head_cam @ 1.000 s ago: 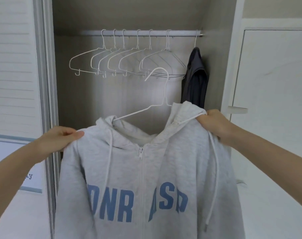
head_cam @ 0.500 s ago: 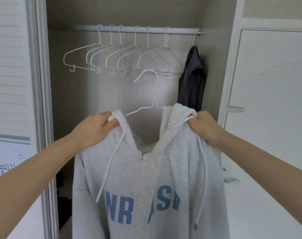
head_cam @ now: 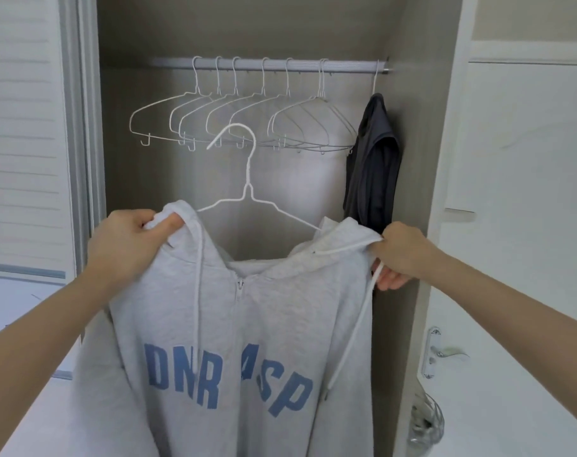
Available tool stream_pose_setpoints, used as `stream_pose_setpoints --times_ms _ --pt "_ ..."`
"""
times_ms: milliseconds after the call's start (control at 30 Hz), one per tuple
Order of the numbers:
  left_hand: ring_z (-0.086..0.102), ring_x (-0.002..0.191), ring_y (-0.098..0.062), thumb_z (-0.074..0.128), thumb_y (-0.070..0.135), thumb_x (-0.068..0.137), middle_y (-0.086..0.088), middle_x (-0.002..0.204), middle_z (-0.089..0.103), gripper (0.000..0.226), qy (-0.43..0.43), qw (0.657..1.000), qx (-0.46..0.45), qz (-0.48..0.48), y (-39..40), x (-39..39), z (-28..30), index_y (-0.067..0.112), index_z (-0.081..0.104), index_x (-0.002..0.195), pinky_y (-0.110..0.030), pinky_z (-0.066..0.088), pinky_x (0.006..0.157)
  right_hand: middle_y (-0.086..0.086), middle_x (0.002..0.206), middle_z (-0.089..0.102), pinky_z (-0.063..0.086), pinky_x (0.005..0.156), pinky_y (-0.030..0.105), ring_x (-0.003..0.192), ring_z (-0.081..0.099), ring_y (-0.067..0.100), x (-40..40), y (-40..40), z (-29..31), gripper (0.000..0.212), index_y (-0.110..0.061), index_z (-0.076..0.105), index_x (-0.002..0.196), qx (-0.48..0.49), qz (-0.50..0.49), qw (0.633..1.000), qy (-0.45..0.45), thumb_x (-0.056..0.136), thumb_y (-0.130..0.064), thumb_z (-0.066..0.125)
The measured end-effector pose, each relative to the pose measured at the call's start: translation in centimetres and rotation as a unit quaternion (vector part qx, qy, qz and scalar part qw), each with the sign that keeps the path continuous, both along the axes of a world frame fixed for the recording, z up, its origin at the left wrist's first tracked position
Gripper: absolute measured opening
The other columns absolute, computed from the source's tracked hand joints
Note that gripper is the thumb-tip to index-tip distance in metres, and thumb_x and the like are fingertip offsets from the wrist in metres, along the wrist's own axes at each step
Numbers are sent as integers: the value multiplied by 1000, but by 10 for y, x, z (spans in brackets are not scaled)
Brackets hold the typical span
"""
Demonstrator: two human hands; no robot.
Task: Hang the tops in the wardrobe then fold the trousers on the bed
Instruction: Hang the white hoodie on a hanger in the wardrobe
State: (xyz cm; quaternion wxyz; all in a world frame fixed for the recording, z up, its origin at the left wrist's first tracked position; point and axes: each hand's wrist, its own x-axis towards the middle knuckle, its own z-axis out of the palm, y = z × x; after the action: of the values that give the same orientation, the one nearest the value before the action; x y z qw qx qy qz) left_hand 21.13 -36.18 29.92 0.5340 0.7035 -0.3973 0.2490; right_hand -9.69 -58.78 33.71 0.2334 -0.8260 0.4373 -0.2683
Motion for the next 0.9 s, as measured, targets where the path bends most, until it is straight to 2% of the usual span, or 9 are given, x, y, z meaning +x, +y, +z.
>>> stream_pose_setpoints --times_ms 67,167,300,367,467,633,733,833,900 --pt "33 52 -19 63 54 87 3 48 34 55 27 999 -6 -21 2 0 3 21 47 45 -29 29 59 21 67 70 61 56 38 59 70 30 8 -3 0 26 9 63 83 27 28 995 -90 93 -3 42" --pt "30 55 -18 66 56 83 0 52 32 59 59 998 -7 -33 7 5 4 16 41 47 -31 28 61 12 85 69 58 68 31 75 67 22 7 -7 -9 22 -2 66 94 76 98 991 -48 97 -11 47" --pt "30 55 -18 69 57 79 1 50 30 58 92 993 0 -68 9 8 2 18 42 46 -31 27 61 -1 70 62 54 69 30 67 59 15 8 -7 -6 43 -8 69 72 -10 66 997 -40 99 -33 47" --pt "29 54 -18 68 66 71 2 49 32 62 93 993 2 -72 2 3 3 13 46 48 -31 27 59 -4 61 60 52 65 23 63 60 11 15 6 -5 54 -15 64 58 51 119 991 -28 96 -49 47" --pt "32 55 -19 60 77 58 -2 52 36 77 98 992 7 -77 -7 -1 7 1 53 55 -32 31 61 3 85 75 52 75 26 84 71 17 23 22 -5 66 -15 76 84 195 164 965 -68 84 -73 42" --pt "30 55 -19 65 74 63 -3 53 32 60 115 987 12 -114 -23 3 19 17 51 50 -31 28 59 3 67 68 52 56 20 64 68 13 11 36 6 66 -15 65 58 162 196 956 -147 68 -78 50" --pt "35 56 -20 69 57 79 -4 53 39 55 124 986 28 -112 -49 7 25 8 57 58 -30 32 56 4 62 61 49 53 20 58 62 14 9 46 9 62 -4 62 65 98 198 969 -113 74 -65 63" --pt "40 53 -23 65 53 85 3 44 43 57 114 988 54 -88 -75 1 30 12 46 50 -31 33 55 5 59 47 41 48 18 54 48 14 10 56 15 41 -3 56 70 56 183 974 -119 92 -38 60" --pt "51 64 -29 54 50 94 -3 56 49 53 69 987 114 -88 -92 -9 35 13 46 57 -33 37 59 6 61 55 45 53 20 59 55 17 5 61 22 37 -5 60 69 77 157 971 -162 95 -32 58"
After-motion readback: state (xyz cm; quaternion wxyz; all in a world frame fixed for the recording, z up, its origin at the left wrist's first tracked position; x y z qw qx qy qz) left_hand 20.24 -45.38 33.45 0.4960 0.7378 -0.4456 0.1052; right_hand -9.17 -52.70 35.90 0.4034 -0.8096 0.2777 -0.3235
